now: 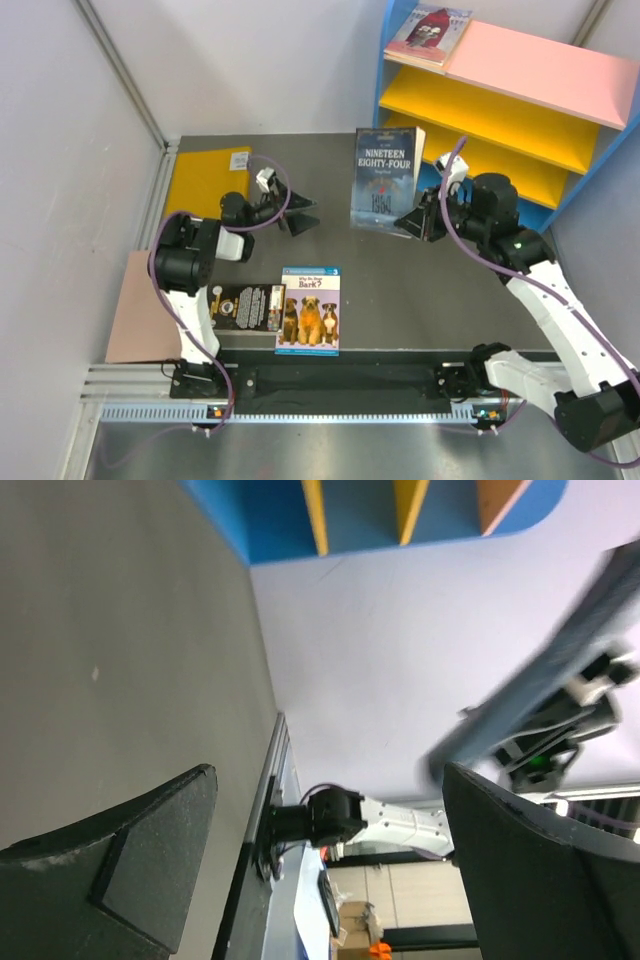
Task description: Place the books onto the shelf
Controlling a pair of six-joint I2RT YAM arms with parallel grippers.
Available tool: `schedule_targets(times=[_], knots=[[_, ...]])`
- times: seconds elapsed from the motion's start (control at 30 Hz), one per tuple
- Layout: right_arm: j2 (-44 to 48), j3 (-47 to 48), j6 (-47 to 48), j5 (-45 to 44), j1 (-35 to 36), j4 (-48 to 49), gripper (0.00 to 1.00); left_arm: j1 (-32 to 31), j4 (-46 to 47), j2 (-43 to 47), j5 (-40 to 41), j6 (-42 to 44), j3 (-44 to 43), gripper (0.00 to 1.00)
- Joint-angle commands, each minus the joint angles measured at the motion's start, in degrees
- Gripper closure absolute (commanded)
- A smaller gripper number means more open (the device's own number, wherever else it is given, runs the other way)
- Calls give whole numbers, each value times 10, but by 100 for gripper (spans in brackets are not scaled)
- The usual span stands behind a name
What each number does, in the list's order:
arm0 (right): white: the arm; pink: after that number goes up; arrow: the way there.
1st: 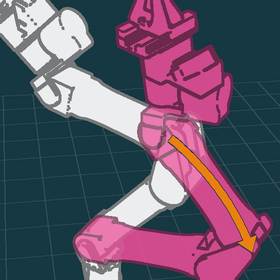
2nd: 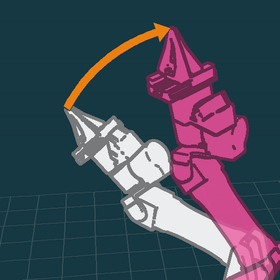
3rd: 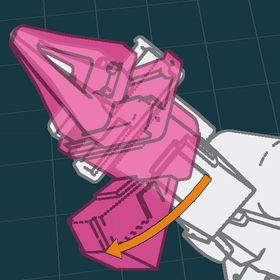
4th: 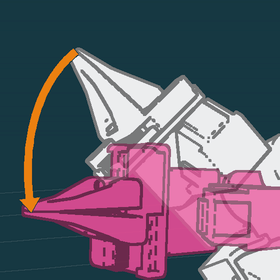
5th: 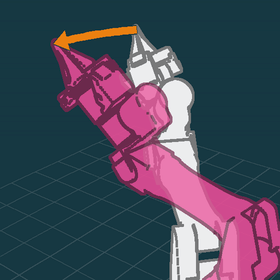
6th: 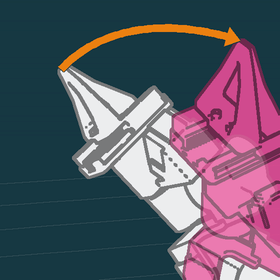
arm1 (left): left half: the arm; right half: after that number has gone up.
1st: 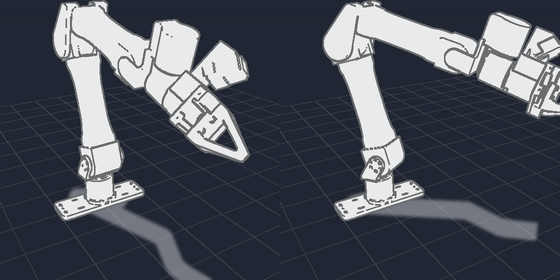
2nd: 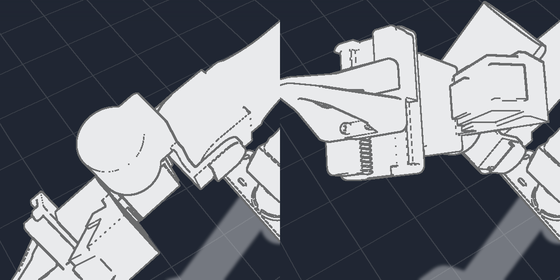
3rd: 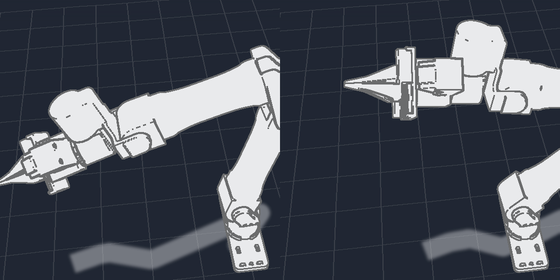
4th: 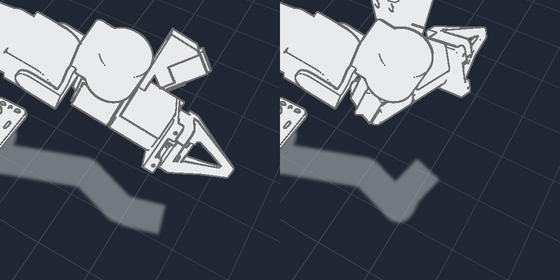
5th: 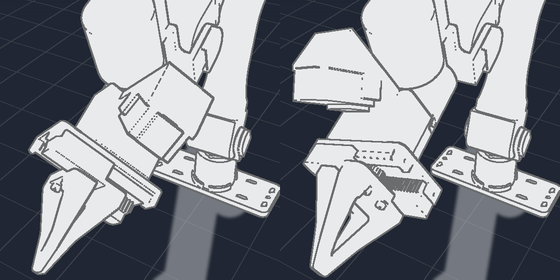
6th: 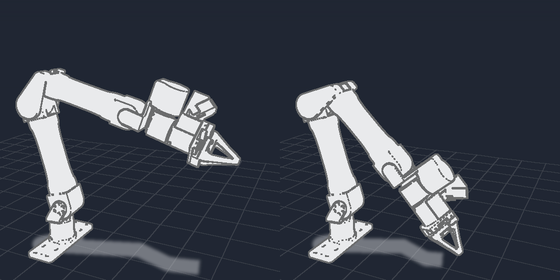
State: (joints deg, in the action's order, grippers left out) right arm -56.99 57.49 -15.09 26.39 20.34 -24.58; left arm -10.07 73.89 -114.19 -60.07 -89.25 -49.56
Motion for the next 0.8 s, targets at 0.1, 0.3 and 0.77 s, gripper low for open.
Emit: schedule_targets(times=[0.1, 0.3, 0.77], knots=[[-54, 195, 19, 5, -2, 50, 100, -31, 234, 10, 8, 64, 89, 1], [-152, 358, 9, -24, -14, 7, 100, -62, 234, 5, 11, 73, 113, 1], [-349, 619, -243, 192, -178, 101, 100, -95, 221, 14, 11, 93, 142, 1]])
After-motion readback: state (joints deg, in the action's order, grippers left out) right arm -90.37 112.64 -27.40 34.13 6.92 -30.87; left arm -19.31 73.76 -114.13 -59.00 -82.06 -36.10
